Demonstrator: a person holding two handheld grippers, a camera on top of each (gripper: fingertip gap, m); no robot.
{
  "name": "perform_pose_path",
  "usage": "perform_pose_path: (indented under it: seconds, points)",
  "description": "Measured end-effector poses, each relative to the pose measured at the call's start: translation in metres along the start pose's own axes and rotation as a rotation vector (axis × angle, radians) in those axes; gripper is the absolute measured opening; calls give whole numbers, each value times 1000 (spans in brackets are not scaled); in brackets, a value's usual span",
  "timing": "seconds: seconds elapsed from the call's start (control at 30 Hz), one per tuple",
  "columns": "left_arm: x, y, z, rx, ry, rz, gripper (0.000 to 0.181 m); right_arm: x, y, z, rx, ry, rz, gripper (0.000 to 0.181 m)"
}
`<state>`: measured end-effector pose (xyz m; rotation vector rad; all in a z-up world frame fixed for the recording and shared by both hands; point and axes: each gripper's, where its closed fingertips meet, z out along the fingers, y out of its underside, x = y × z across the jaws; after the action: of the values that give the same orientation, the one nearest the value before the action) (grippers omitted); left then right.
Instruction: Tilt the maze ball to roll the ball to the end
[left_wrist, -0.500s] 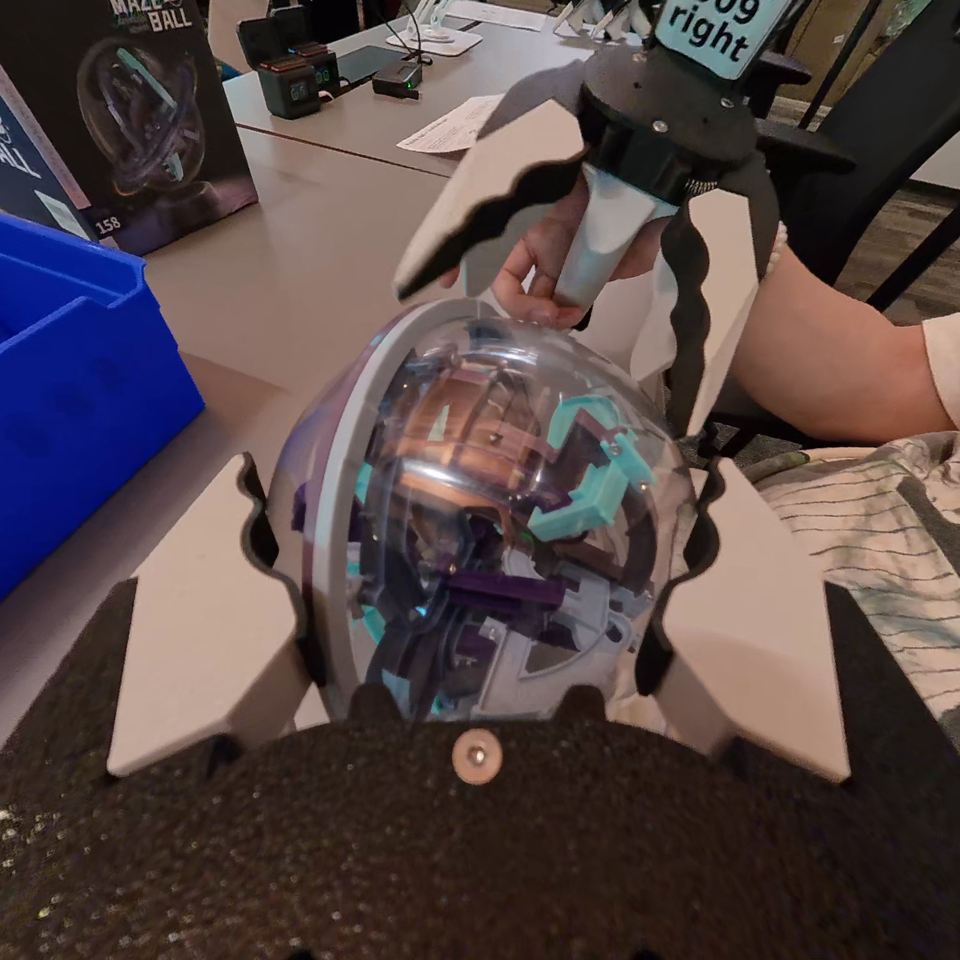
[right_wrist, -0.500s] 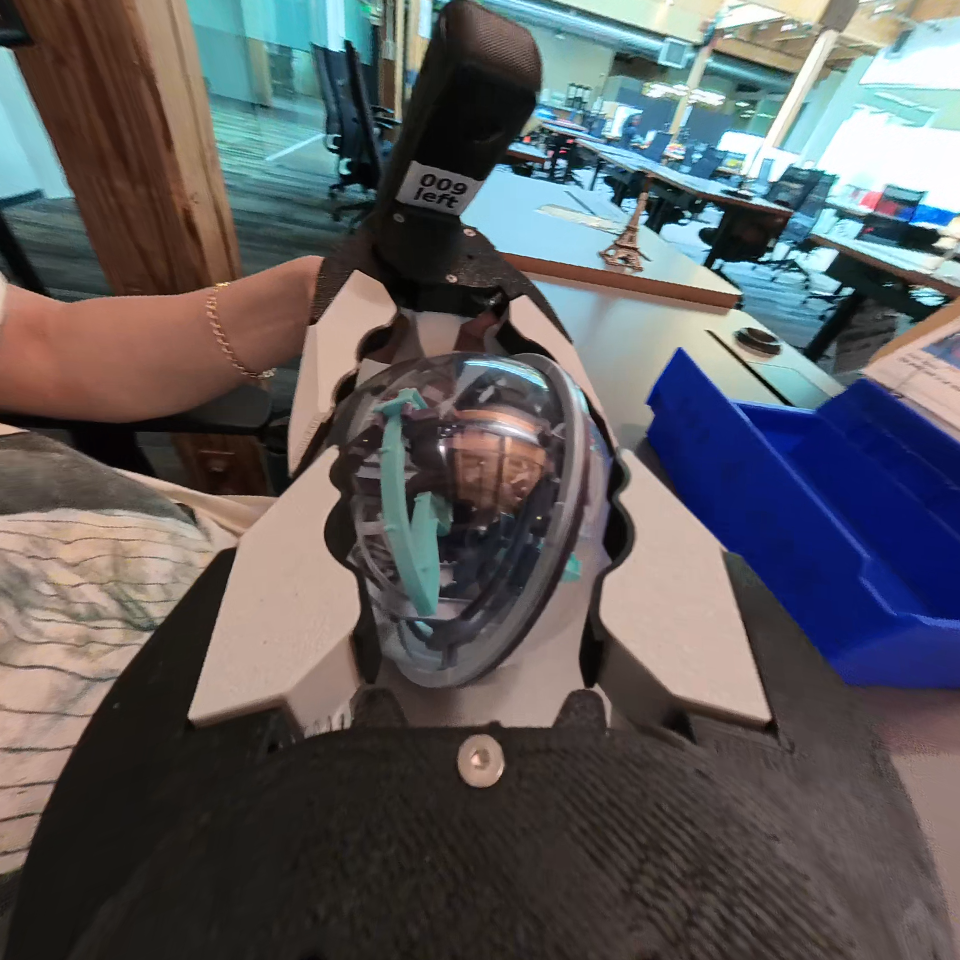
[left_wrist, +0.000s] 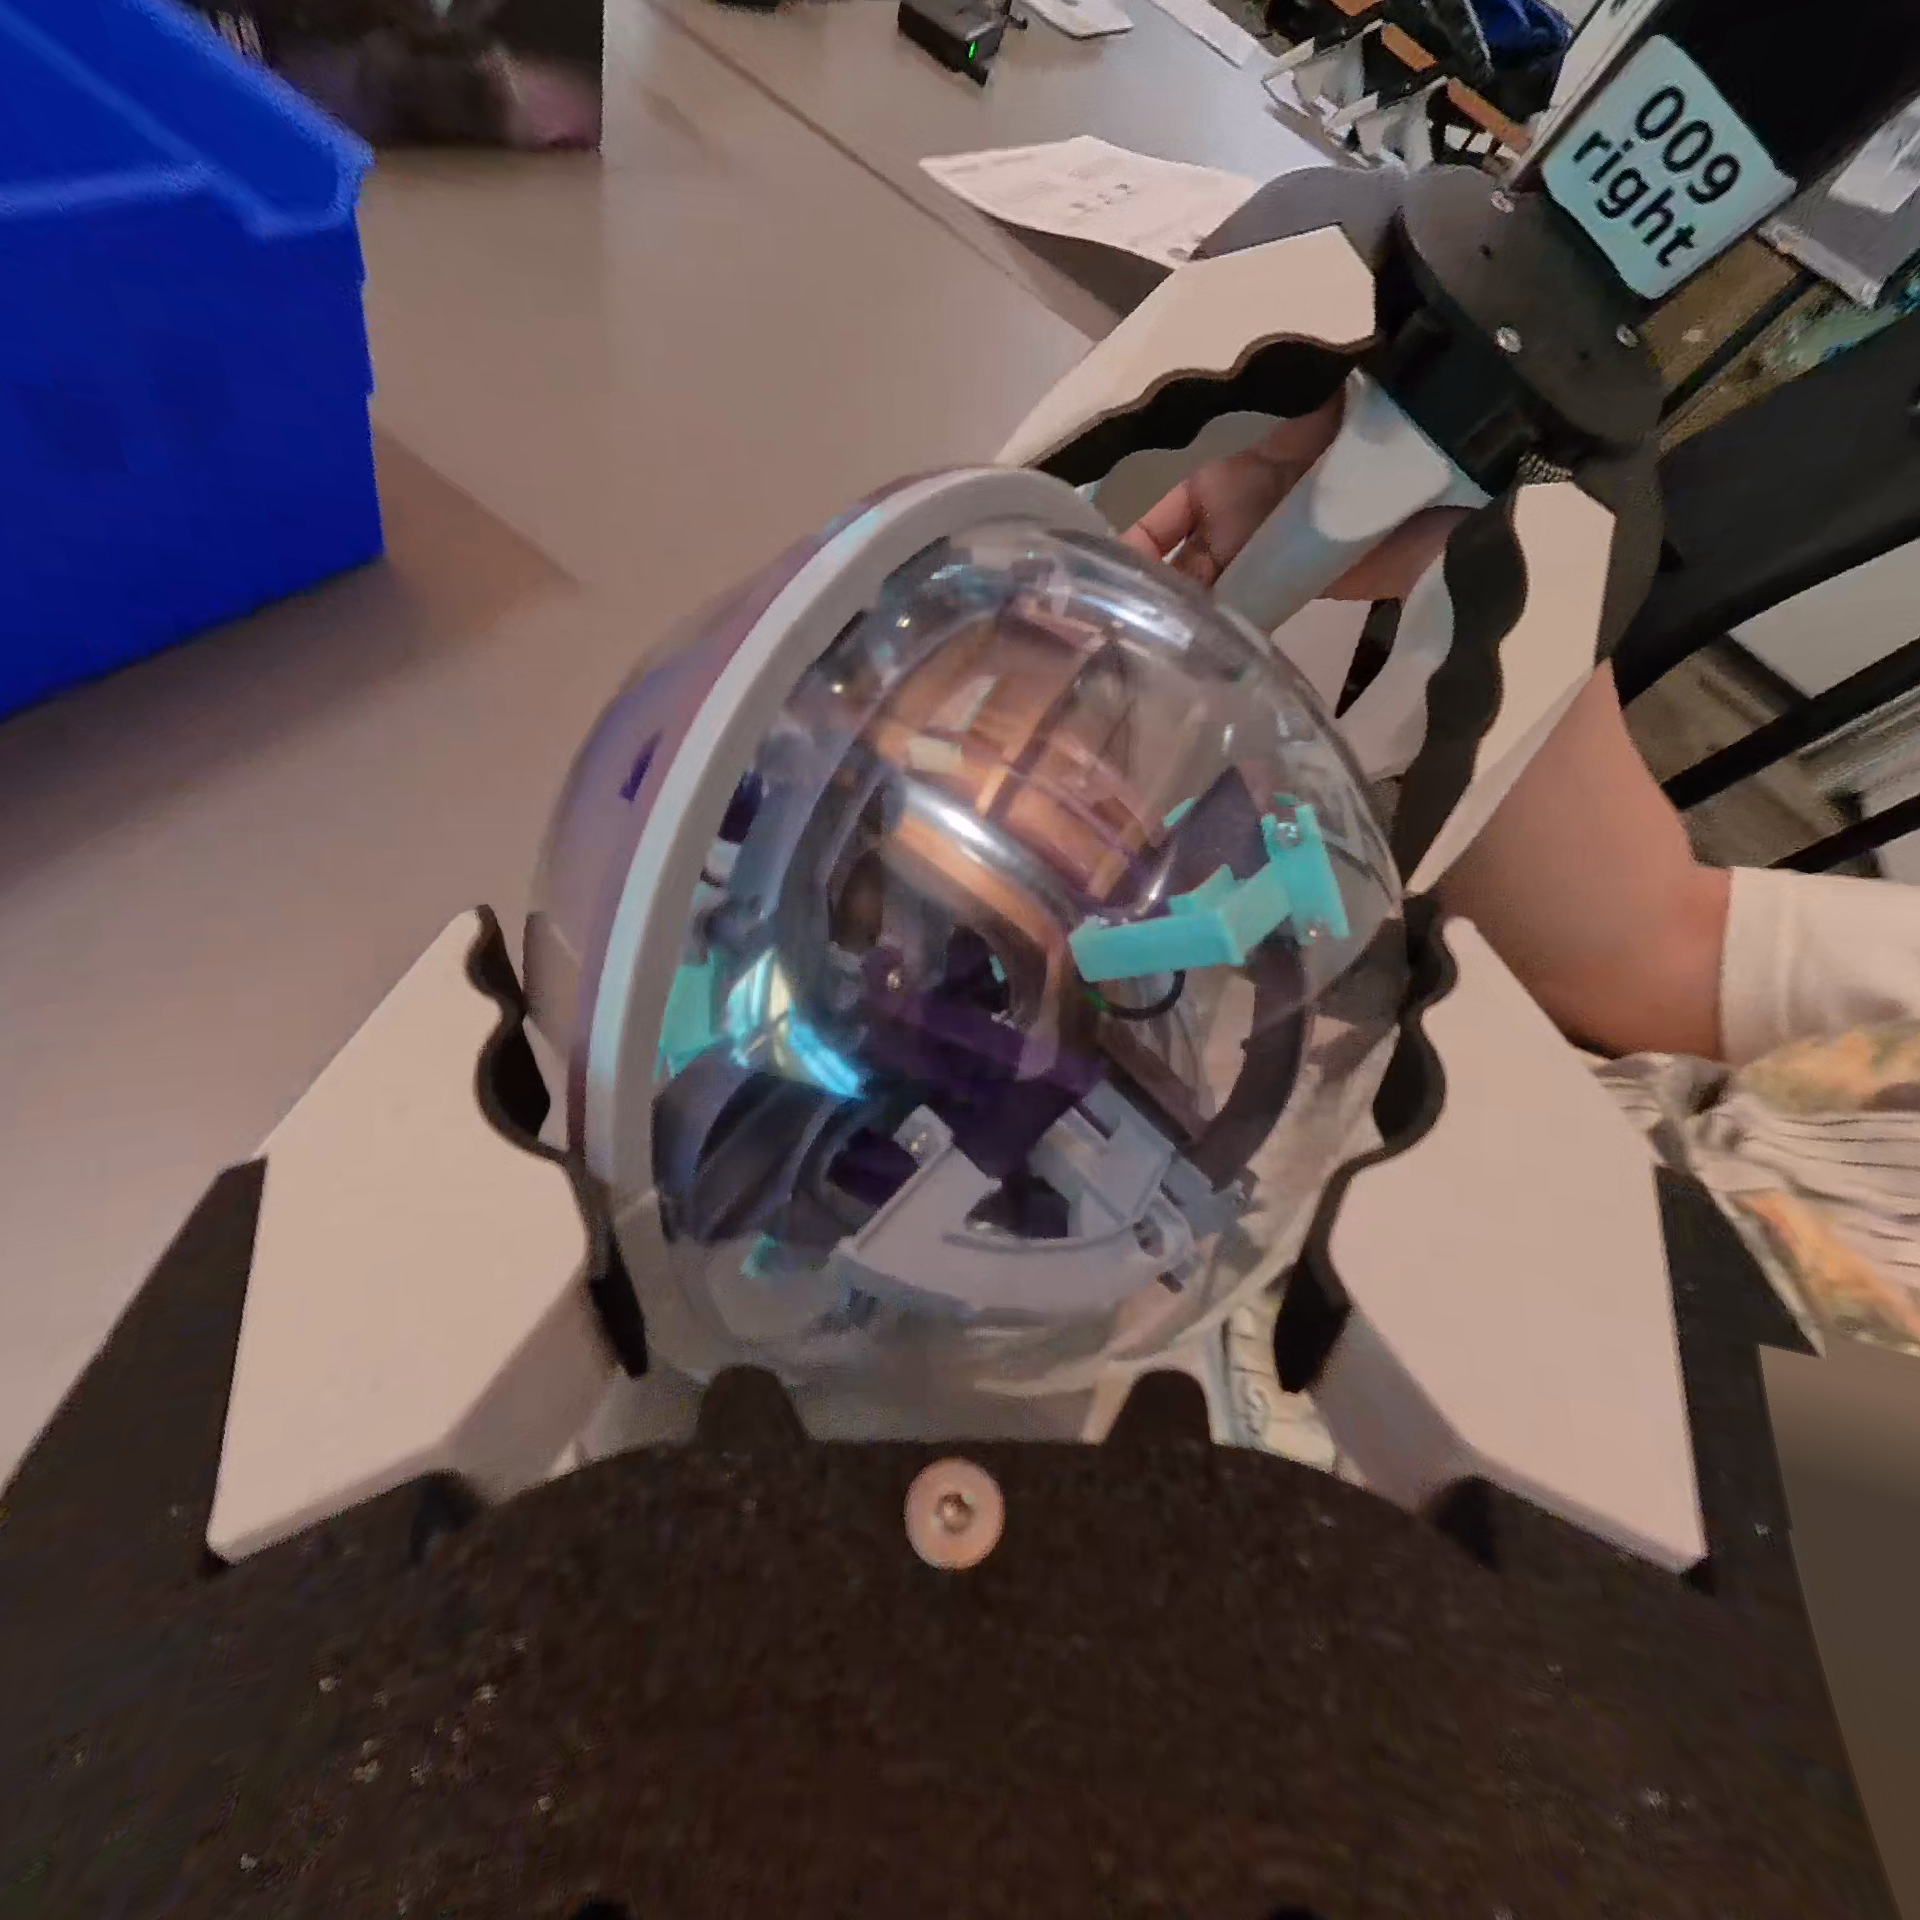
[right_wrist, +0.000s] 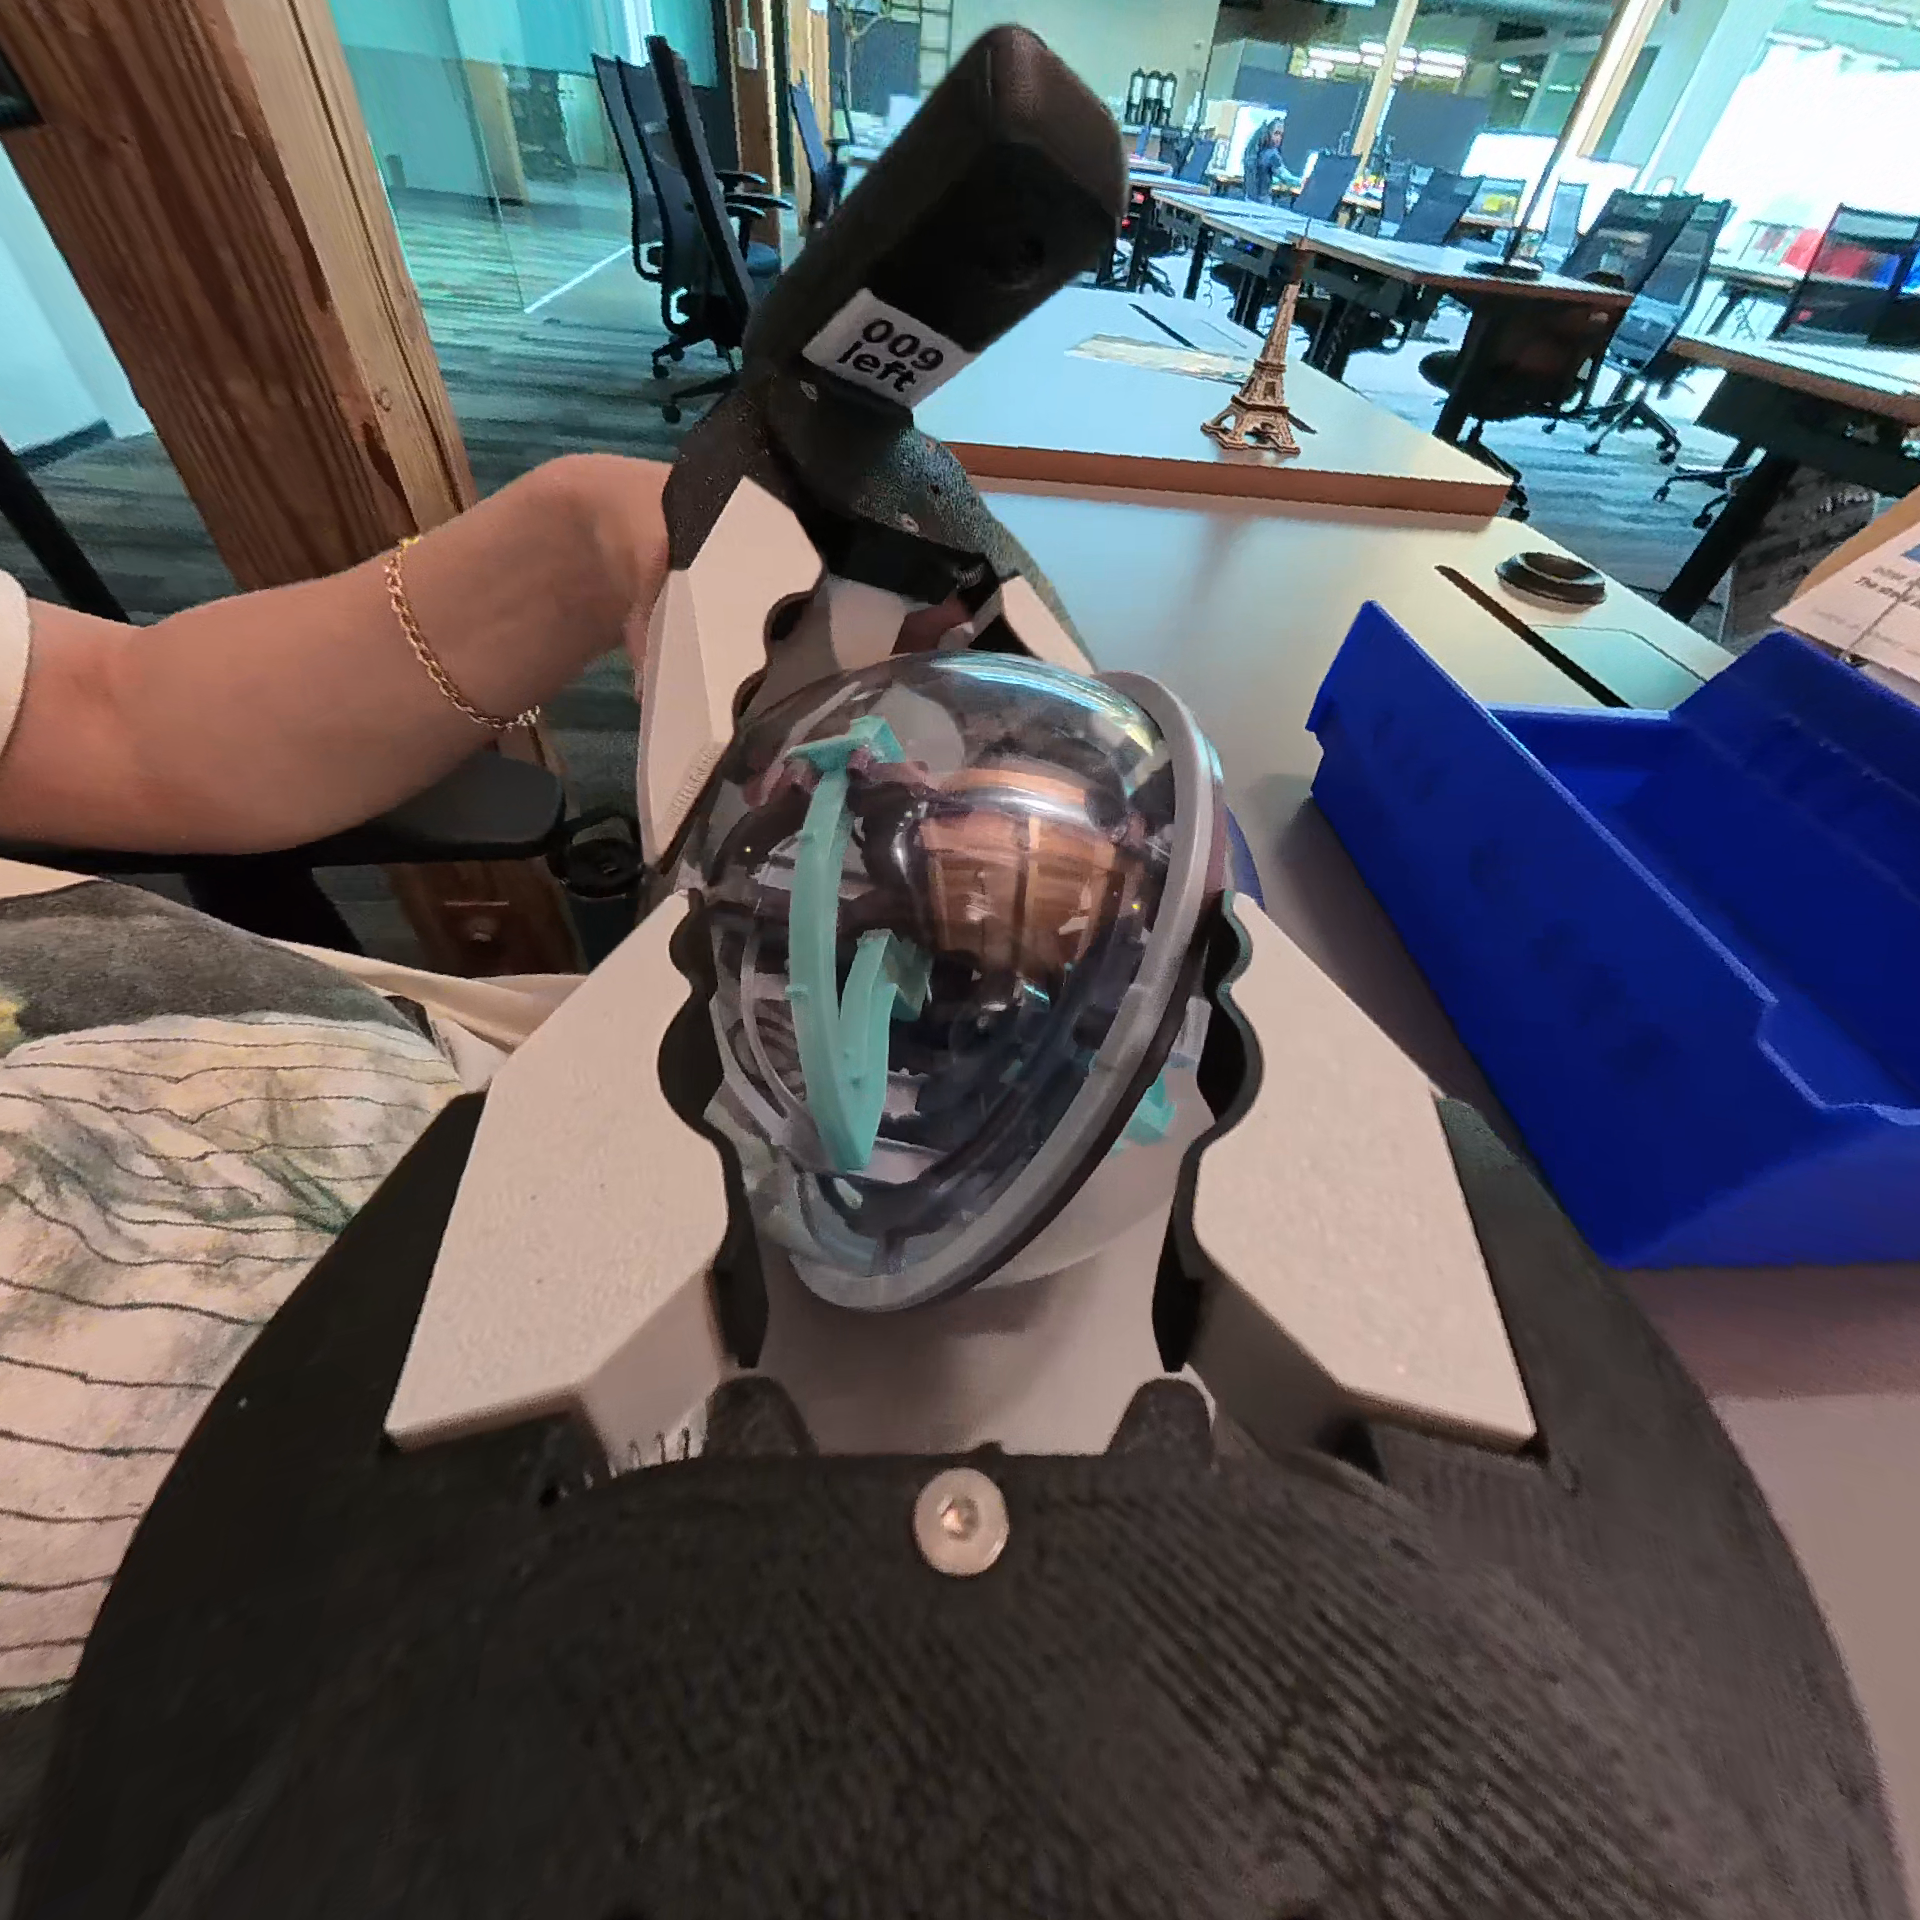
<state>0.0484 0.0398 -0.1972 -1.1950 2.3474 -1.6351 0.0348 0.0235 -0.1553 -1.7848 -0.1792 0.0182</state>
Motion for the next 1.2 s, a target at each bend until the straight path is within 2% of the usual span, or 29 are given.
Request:
perform_pose_path:
  seconds: [0.1, 0.17, 0.3, 0.47, 0.9, 1.2]
  points:
    - [7, 12, -4, -75, 54, -102, 158, -7, -2, 1, 13, -45, 21, 93]
    - [14, 18, -5, -117, 88, -109, 158, -14, -5, 0, 15, -75, 8, 93]
    - [15, 17, 1, -111, 90, -25, 158, -16, -2, -2, -21, -57, -34, 96]
    - [17, 11, 7, -88, 68, 84, 158, -14, 5, 0, -66, -39, -45, 114]
    - [23, 0, 3, -67, -13, 304, 150, -18, 2, 8, -22, -55, -147, 122]
    - [28, 9, 13, -82, 57, 135, 158, -22, 8, 2, -73, -83, -38, 124]
